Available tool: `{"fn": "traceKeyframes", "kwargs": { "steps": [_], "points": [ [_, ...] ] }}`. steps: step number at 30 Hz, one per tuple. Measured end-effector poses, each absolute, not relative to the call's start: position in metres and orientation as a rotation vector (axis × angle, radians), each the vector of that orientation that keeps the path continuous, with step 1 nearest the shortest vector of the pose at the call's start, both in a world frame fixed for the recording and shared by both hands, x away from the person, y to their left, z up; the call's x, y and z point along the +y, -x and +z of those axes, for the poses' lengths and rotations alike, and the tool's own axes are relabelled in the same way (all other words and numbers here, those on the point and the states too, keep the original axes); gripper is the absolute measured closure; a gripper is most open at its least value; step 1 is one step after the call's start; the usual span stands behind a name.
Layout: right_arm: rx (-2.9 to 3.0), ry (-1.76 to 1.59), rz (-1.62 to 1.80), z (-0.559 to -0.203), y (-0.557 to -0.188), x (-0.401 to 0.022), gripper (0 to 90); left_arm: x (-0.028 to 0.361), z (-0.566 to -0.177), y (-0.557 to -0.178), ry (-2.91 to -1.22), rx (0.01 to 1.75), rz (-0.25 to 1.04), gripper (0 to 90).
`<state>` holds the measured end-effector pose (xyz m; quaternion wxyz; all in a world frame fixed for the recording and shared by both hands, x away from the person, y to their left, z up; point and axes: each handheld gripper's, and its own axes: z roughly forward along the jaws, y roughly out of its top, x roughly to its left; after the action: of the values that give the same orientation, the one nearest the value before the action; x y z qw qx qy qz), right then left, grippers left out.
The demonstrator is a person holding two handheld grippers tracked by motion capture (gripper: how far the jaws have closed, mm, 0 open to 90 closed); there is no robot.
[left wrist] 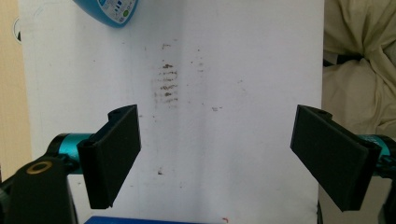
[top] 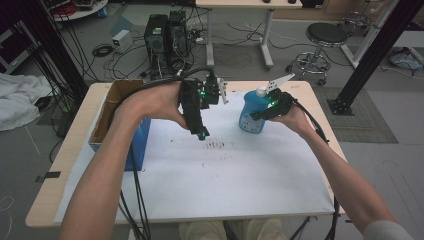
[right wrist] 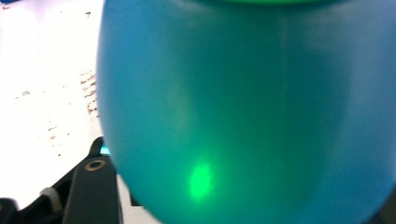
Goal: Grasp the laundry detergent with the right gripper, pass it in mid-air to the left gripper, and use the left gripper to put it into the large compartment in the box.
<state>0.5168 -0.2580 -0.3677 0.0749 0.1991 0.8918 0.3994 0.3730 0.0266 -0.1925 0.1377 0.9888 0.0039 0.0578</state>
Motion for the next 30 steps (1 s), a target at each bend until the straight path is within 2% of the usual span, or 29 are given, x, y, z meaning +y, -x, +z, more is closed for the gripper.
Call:
{"fn": "traceKeyframes", "kwargs": {
  "steps": [6,13,30],
  "points": [
    [2.676,-0.603,1.204,-0.3684,-0.5172,-0.2576,37.1,0.0276,-0.1927,-0.373,-2.859,0.011,0.165,16.1],
    [2.668,-0.583,1.2,-0.3686,-0.5172,-0.2576,43.6,0.0295,-0.1906,-0.373,-2.854,0.017,0.162,16.1],
    [2.661,-0.555,1.196,-0.3683,-0.5166,-0.2584,47.0,0.0277,-0.1897,-0.3725,-2.85,0.013,0.164,16.1]
  ]
}}
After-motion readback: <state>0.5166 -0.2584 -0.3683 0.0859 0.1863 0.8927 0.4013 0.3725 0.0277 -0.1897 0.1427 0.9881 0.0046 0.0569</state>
